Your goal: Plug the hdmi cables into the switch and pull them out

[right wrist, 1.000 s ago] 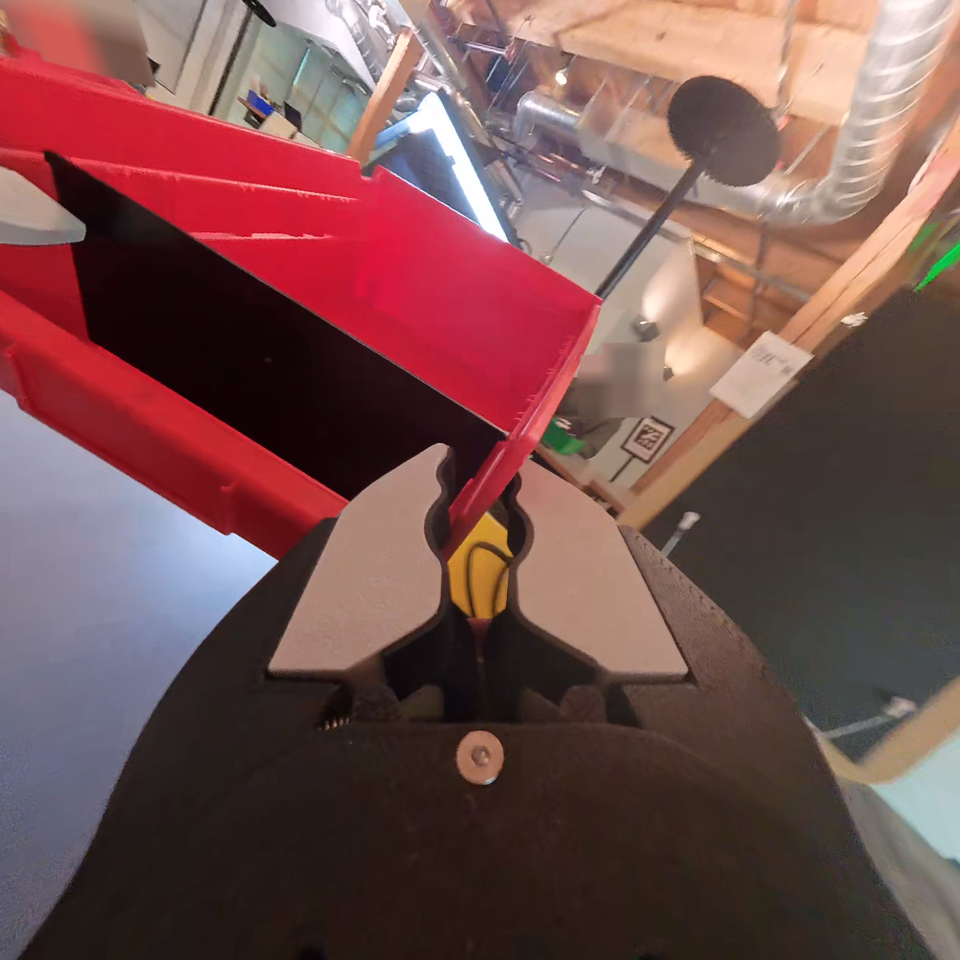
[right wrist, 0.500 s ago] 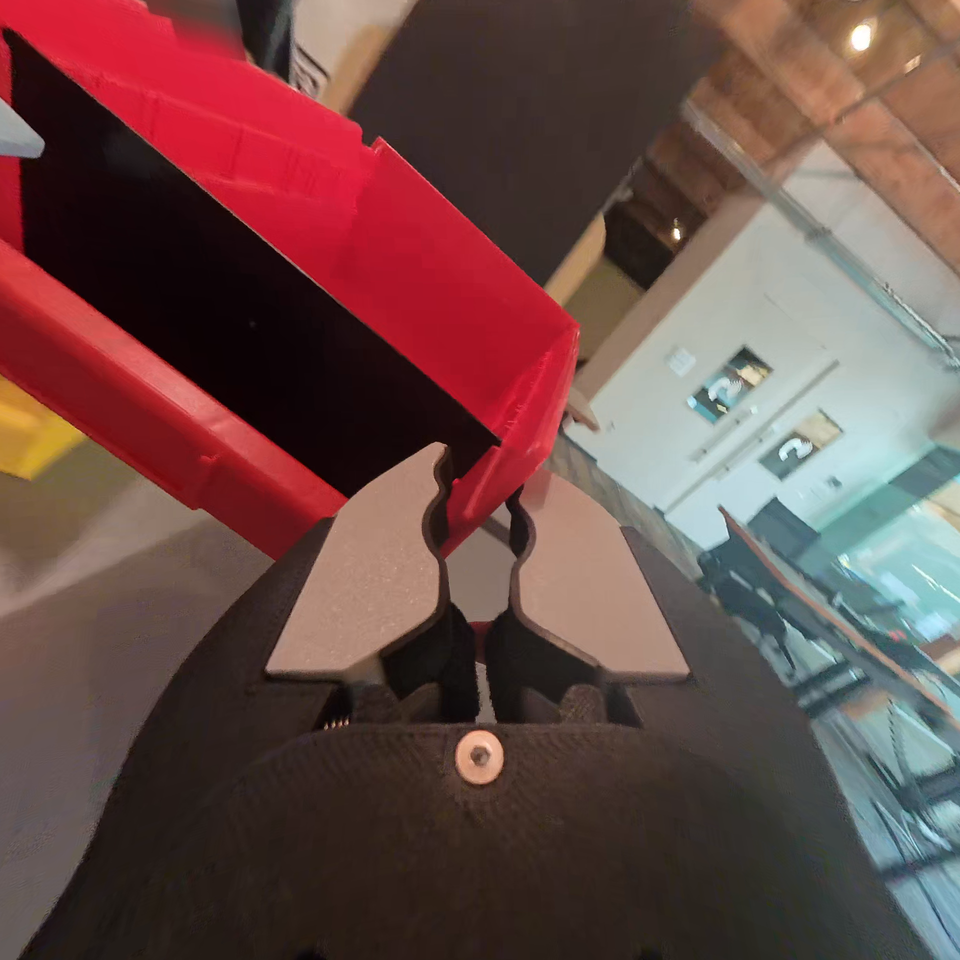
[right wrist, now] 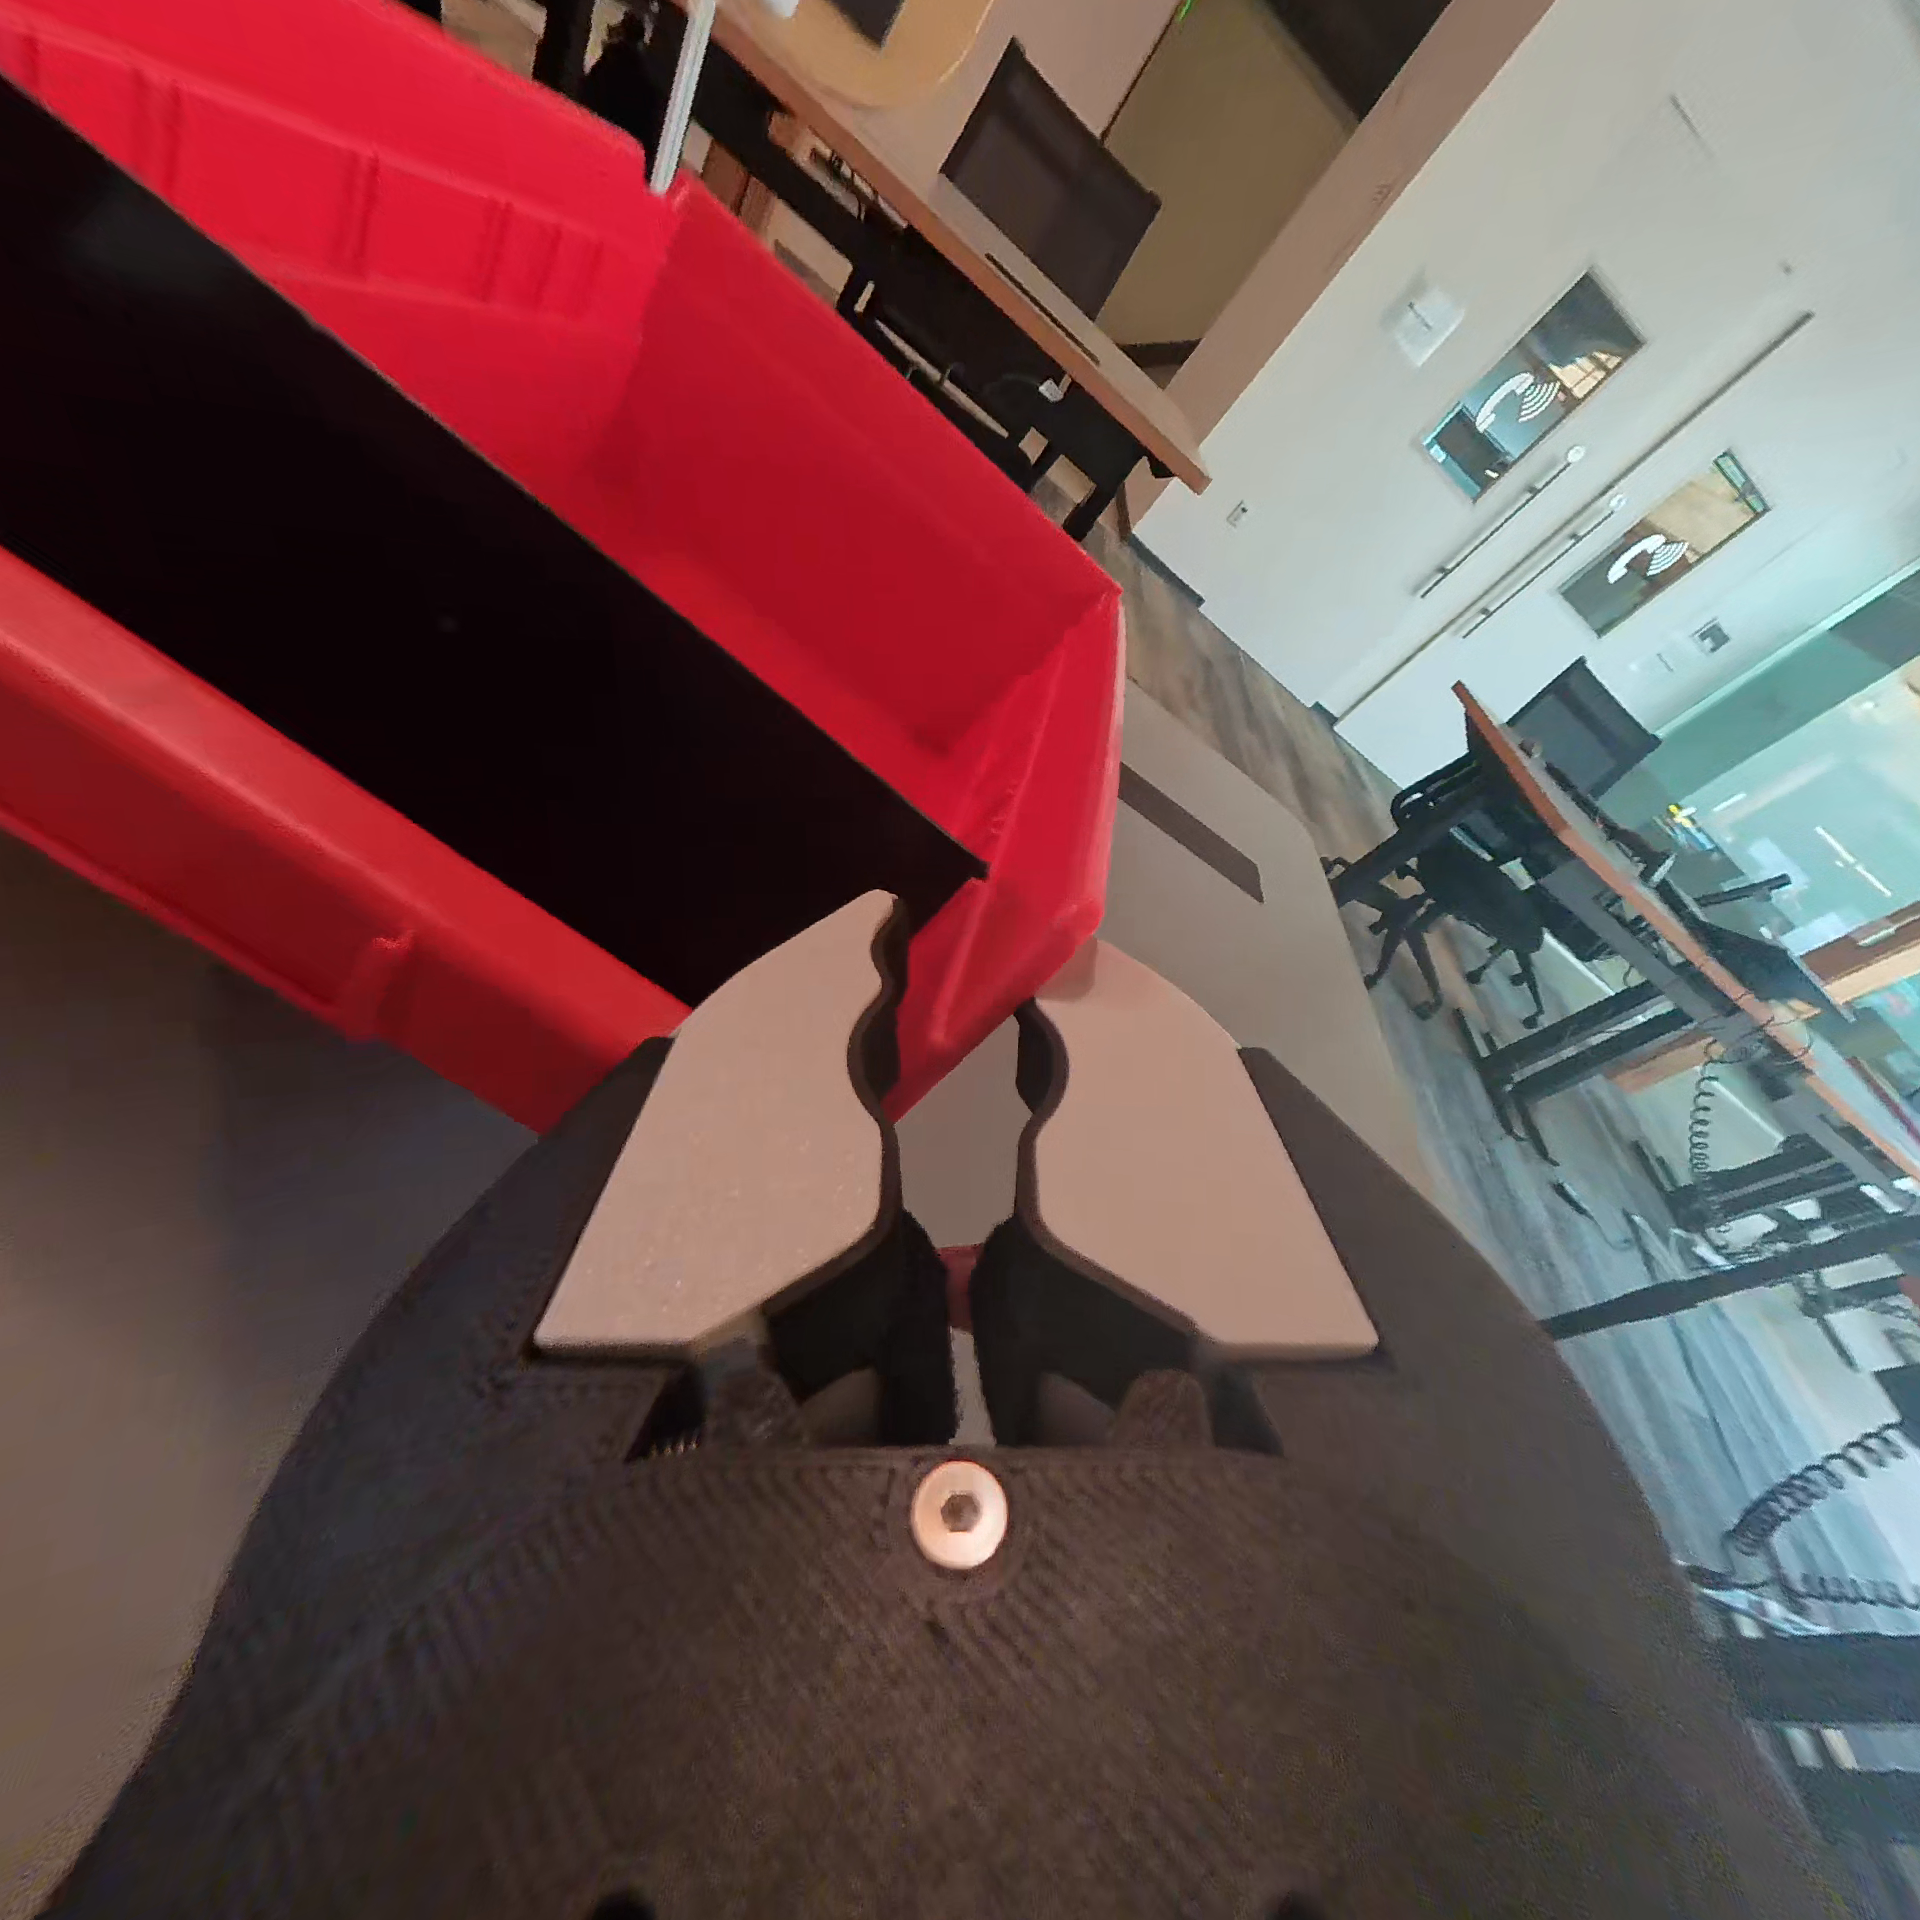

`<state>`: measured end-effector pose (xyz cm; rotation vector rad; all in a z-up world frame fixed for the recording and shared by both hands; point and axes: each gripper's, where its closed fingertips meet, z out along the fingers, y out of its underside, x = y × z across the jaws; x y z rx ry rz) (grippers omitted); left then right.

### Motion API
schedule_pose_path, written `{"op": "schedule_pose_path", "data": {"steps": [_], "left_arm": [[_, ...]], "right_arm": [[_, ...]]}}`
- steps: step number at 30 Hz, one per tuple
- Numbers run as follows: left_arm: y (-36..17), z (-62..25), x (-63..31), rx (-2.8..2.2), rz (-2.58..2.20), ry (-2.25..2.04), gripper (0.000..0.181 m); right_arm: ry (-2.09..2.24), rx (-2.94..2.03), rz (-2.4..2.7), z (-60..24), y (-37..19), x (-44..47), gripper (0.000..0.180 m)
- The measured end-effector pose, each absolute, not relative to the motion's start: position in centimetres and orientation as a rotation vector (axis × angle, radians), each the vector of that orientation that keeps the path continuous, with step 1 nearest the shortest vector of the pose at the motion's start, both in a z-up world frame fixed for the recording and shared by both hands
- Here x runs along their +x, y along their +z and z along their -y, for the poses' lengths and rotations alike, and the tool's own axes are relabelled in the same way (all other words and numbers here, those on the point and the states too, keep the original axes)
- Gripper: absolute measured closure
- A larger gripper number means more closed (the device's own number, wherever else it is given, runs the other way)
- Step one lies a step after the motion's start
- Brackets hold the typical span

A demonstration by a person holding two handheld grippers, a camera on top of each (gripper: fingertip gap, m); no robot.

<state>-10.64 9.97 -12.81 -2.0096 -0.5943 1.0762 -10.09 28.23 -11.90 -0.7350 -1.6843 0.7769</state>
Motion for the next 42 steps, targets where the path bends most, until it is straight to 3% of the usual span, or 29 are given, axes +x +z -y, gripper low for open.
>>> {"op": "schedule_pose_path", "data": {"steps": [9,12,16,19,21,24,27,31,36,39,42], "left_arm": [[-14.4,-9.4,-10.6,-2.043,0.592,1.055,0.149],[-15.6,-9.3,-9.4,-2.154,0.543,0.873,0.141],[-13.3,-8.2,-6.9,-2.134,0.488,0.699,0.103],[-11.9,-5.7,-4.9,-2.096,0.478,0.704,0.094],[-12.5,-2.5,-4.5,-2.12,0.511,0.812,0.092],[-15.8,2.8,-3.9,-2.286,0.598,0.908,0.093],[-18.4,6.6,-3.6,-2.413,0.642,0.963,0.098],[-19.2,9.1,-4.4,-2.5,0.615,1.115,0.118],[-19.7,10.4,-4.9,-2.53,0.647,1.164,0.14],[-19.6,11.9,-4.9,-2.606,0.603,1.285,0.146],[-19.6,12.9,-4.5,-2.597,0.633,1.271,0.146]], "right_arm": [[0.733,-0.696,1.752,-27.6,-13.4,-9.9,0.157],[0.833,-0.725,1.727,-27.9,-12.5,-9.7,0.132],[1.121,-0.726,1.544,-28.3,-8.6,-8.7,0.1],[1.392,-0.451,1.23,-27.1,-3.3,-5.9,0.048],[1.484,-0.229,1.158,-25.3,-1.8,-3.4,0.053],[1.498,-0.081,1.301,-21.9,-3.4,-2.3,0.047],[1.382,0.065,1.515,-18.3,-6.9,-2.0,0.066],[1.042,0.048,1.789,-16.5,-12.1,-3.5,0.115],[0.707,0.02,2.051,-15.9,-18.2,-5.2,0.114],[0.525,0.048,1.977,-16.9,-18.4,-6.5,0.139],[0.427,0.054,1.945,-17.9,-18.1,-6.9,0.144]]}}
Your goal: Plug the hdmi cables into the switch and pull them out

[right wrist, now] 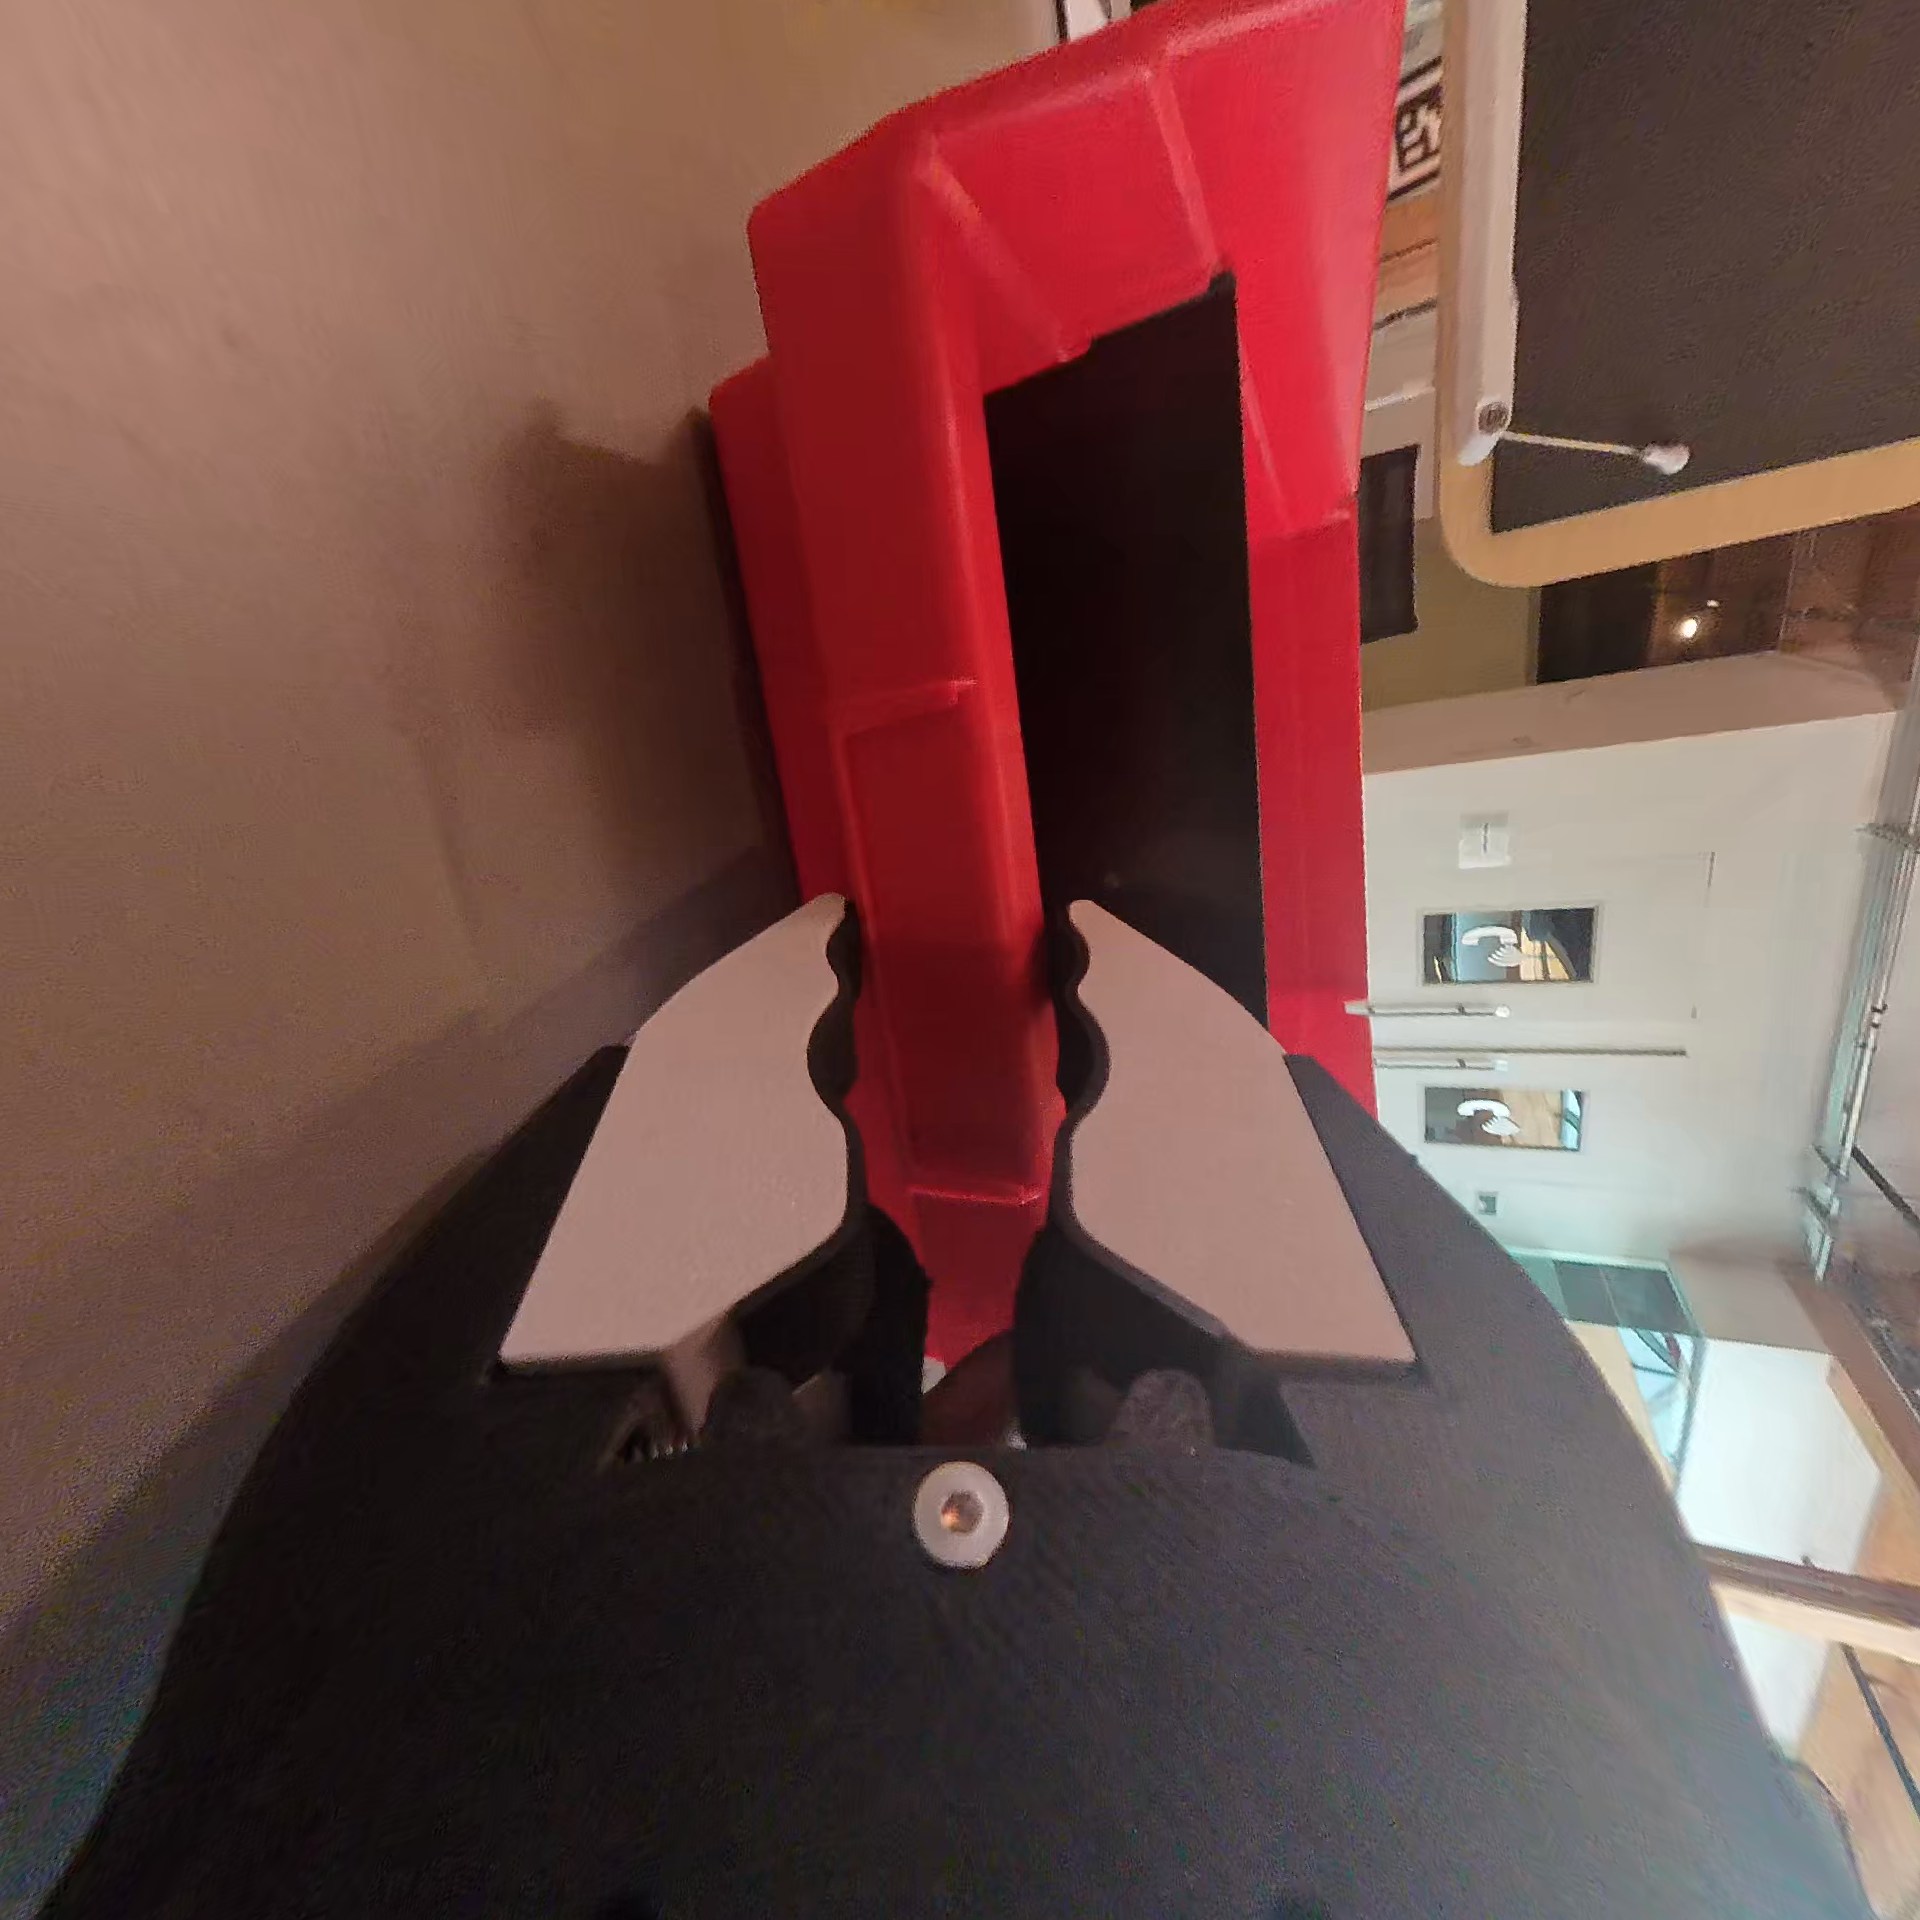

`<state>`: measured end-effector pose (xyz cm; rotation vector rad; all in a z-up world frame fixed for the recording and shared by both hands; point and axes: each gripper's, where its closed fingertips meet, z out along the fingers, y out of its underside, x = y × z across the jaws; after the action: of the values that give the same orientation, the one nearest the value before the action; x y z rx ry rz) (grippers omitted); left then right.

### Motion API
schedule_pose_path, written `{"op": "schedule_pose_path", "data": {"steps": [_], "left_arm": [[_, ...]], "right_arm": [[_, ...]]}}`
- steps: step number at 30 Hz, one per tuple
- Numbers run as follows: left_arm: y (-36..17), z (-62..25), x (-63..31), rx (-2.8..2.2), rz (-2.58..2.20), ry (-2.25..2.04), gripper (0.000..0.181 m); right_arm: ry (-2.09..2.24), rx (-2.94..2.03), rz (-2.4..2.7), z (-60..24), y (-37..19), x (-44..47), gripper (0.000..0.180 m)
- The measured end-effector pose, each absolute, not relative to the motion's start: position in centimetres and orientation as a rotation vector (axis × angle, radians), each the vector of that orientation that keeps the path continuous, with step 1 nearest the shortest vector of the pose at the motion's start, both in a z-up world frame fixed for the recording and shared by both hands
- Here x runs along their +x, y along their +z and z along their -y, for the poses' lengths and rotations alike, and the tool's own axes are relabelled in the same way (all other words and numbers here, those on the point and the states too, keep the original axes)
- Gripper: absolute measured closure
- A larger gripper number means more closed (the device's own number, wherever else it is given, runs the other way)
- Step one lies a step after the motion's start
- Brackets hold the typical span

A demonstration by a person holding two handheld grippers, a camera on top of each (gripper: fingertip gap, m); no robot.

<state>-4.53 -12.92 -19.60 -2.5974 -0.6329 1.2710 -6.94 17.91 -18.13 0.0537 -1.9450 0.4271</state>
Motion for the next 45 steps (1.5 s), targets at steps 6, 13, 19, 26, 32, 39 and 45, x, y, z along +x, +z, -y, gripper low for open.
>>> {"op": "schedule_pose_path", "data": {"steps": [6,13,19,26,32,39,45], "left_arm": [[-19.4,17.7,-3.2,-2.571,0.739,1.34,0.141],[-19.3,22.2,-0.1,-2.577,0.815,1.376,0.14],[-19.3,26.6,2.7,-2.593,0.934,1.408,0.141],[-19.2,32.3,7.1,-2.68,1.026,1.439,0.142],[-19.2,35.7,11.1,-2.748,1.09,1.442,0.143],[-19.2,37.6,14.1,-2.751,1.121,1.424,0.143],[-18.4,36.2,14.5,-2.598,1.204,1.258,0.122]], "right_arm": [[0.284,0.006,1.958,-20.9,-18.2,-7.5,0.144],[0.186,-0.012,1.969,-23.3,-18.3,-7.3,0.145],[0.104,-0.057,1.991,-26.5,-18.4,-6.7,0.145],[-0.043,-0.115,2.048,-31.4,-18.5,-4.8,0.145],[-0.204,-0.191,2.125,-35.0,-18.6,-2.6,0.144],[-0.256,-0.258,2.237,-36.5,-18.8,-1.6,0.138],[0.173,-0.381,2.424,-34.2,-17.5,0.0,0.113]]}}
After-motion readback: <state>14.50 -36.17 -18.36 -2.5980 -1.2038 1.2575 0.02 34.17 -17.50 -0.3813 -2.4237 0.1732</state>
